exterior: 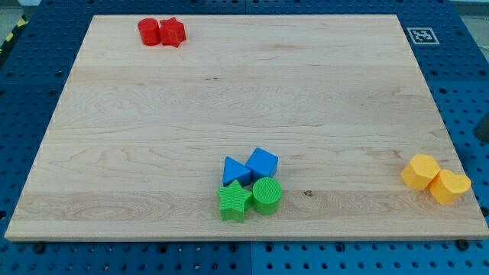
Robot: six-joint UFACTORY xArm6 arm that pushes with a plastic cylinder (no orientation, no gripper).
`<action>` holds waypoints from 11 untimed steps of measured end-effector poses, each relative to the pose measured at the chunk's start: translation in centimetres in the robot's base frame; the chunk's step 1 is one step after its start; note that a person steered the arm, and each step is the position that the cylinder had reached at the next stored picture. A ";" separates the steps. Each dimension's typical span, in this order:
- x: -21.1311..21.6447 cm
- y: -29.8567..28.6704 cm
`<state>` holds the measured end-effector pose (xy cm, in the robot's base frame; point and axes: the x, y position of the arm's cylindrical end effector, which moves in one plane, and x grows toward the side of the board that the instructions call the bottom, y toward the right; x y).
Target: Separate the yellow blocks
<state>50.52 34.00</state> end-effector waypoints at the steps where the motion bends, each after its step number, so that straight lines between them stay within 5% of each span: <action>1: 6.5 -3.3; 2: 10.0 -6.8; 7: 1.4 -16.3; 11: 1.9 -19.2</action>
